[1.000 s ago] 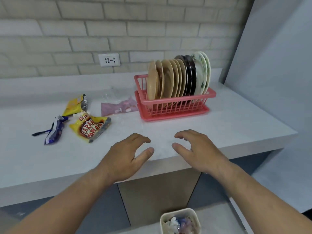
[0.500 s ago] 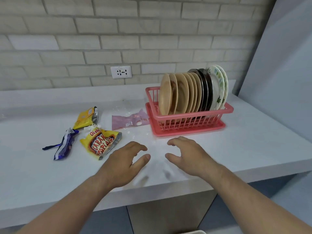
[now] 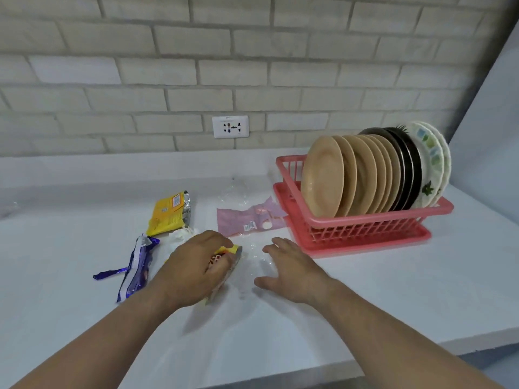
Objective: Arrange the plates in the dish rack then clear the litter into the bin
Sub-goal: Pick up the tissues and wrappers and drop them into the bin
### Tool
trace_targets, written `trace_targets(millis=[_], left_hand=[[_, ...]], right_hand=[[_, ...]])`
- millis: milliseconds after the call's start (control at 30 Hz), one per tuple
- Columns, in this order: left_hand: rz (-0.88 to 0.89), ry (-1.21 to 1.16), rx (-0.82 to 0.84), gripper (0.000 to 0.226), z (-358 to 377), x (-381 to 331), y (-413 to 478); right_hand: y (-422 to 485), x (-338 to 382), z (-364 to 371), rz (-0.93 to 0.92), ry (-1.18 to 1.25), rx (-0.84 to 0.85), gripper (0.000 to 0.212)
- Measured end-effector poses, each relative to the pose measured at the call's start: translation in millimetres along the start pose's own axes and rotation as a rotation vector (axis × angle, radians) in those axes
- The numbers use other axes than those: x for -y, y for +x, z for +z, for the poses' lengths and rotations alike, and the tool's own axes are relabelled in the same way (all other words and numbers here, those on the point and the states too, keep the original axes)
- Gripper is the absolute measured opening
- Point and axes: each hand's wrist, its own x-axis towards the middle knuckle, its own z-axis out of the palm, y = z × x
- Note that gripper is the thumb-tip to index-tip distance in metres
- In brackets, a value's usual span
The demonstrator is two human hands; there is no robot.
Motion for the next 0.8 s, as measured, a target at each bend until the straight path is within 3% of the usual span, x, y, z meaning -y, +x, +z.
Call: trace_targets(millis=[133, 267, 600, 667, 733, 800], left_hand=[[0.014, 0.021, 0.008, 0.039, -9.8, 30.9, 23.0], [0.049, 0.047, 0.041, 0.043, -8.3, 46.6, 49.8], [0.088, 0.044, 0.095, 0.035, 11.2, 47.2, 128.6], [0.102, 0.042, 0.079, 0.034, 5.2, 52.5, 129.1], [0.094, 0.053, 0.067, 0.032, -3.8, 65.7, 125.9], [0.064, 0.07, 0.054, 0.031, -15.1, 81.0, 119.9]], right_hand=[[29.2, 2.5, 17.7, 0.11, -0.026, 0.076, 0.089], [36.0, 3.0, 23.5, 0.122, -0.141, 0.048, 0.075], [39.5, 5.2, 21.8, 0.214, -0.062, 0.034, 0.062], [43.2, 3.5, 20.9, 0.203, -0.054, -0.025, 0.047], [47.1, 2.9, 16.6, 0.17, -0.138, -0.078, 0.019], [50.4, 4.1, 12.2, 0.105, -0.213, -0.089, 0.015]])
